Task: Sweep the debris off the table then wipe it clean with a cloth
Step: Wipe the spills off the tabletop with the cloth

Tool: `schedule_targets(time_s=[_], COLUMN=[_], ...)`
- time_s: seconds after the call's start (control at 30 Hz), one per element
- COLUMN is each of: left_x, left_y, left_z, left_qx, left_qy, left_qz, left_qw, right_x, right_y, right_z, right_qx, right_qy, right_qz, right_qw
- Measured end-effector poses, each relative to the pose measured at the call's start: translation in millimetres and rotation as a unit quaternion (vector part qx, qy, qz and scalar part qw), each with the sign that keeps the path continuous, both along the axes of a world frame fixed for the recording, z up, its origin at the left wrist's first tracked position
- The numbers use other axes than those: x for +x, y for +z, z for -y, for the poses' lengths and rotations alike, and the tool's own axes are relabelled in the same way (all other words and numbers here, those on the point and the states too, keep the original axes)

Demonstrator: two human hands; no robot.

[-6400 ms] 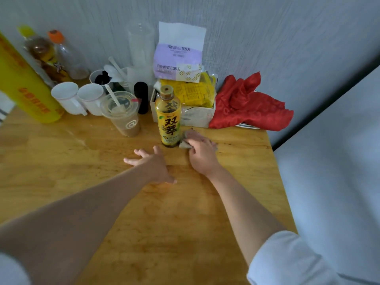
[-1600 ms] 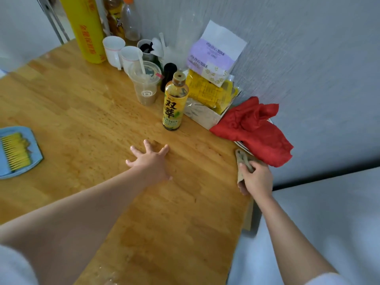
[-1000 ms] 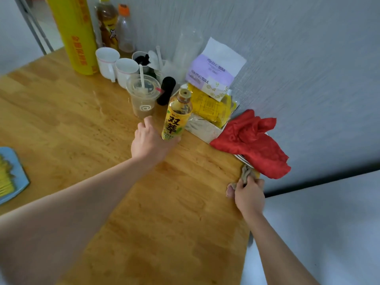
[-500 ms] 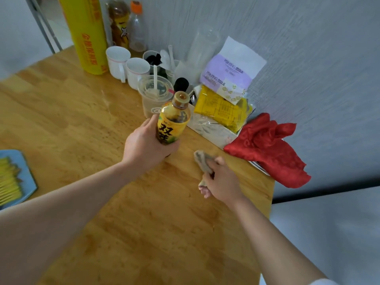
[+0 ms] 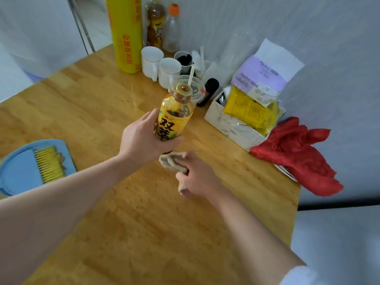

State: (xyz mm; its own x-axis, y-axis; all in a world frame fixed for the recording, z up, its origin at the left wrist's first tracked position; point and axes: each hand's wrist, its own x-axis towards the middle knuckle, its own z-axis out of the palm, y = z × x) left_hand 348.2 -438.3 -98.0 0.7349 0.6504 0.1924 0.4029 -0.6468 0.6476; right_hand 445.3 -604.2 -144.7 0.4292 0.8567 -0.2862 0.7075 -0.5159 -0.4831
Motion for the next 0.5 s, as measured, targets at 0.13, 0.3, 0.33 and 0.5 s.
schedule_targets(time_s=[0.13,0.3,0.33,0.5], left_x=[19.3,65.5,74.3,102.4], left_y=[3.8,-4.6,-7.4,-16.2], left_z=[18.2,59.8,66.5,87.8], left_qx=[-0.039,-0.109,-0.118,-0.160], left_qy=[-0.033,-0.062,-0.061,-0.045], left_qz=[0.000,0.019,0.017,0.002], left_qw=[0.999,0.992,0.991,0.986], right_x=[48.4,46.1,29.0,50.1], right_y=[-0.8,-7.8,-8.8,-6.4], right_z=[99.9,133.4,131.3,198.3], right_qx=[-0.002,0.027,0.016,-0.041], right_qy=[-0.206,-0.266,-0.185,-0.230], right_qz=[0.041,0.040,0.025,0.073], right_qw=[0.978,0.963,0.982,0.970])
